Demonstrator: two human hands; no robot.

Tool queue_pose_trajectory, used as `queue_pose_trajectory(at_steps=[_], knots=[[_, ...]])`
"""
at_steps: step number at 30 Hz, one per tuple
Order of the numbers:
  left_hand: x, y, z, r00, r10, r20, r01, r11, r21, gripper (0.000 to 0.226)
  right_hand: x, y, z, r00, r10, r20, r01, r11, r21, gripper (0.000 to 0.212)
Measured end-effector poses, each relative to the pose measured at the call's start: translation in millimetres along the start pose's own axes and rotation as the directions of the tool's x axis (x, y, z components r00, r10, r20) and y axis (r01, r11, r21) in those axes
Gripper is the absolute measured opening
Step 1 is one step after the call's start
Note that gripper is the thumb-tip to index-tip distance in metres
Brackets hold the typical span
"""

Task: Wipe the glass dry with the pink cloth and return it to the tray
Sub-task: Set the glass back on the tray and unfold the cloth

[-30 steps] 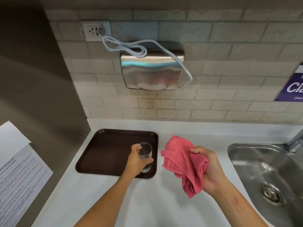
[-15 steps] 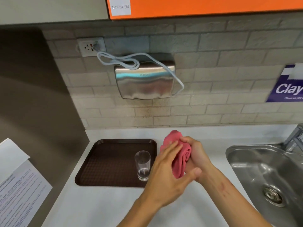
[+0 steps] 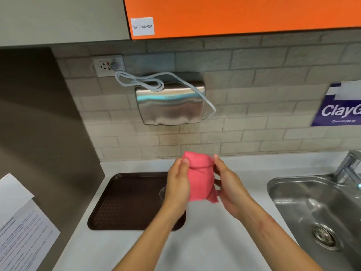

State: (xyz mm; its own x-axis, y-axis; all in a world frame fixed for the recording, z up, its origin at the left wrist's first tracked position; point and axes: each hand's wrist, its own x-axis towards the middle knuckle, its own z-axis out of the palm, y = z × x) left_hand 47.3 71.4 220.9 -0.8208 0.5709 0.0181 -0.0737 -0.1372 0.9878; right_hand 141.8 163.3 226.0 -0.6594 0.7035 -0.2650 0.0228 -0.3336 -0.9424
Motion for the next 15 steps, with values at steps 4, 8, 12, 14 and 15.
queue_pose_trajectory(at_steps=[4,8,12,14,15], knots=[[19.0,18.7,-11.3,0.952,-0.291,0.099,0.307,0.905,-0.293,0.025,11.9,8.8,-17.2,0.994,-0.106,-0.032,0.108,0.991,0.077,0.064],[30.8,18.2,-14.8,0.920,-0.337,0.199,0.382,0.883,-0.273,0.044,18.6,4.6,-30.2,0.948,-0.223,0.228,0.197,0.971,0.134,0.053],[42.4,12.9,-24.8,0.905,-0.149,0.398,0.248,0.946,-0.208,0.070,29.8,-8.9,-34.2,0.955,-0.296,-0.023,0.295,0.955,-0.037,0.013],[44.7,8.3,-24.5,0.900,-0.091,0.427,0.152,0.982,-0.112,0.064,32.5,-16.5,-35.4,0.956,-0.286,-0.065,0.276,0.952,-0.135,0.012],[45.7,6.0,-22.8,0.914,-0.070,0.401,0.105,0.992,-0.065,0.049,33.1,-19.1,-36.5,0.960,-0.270,-0.069,0.254,0.949,-0.185,0.017]])
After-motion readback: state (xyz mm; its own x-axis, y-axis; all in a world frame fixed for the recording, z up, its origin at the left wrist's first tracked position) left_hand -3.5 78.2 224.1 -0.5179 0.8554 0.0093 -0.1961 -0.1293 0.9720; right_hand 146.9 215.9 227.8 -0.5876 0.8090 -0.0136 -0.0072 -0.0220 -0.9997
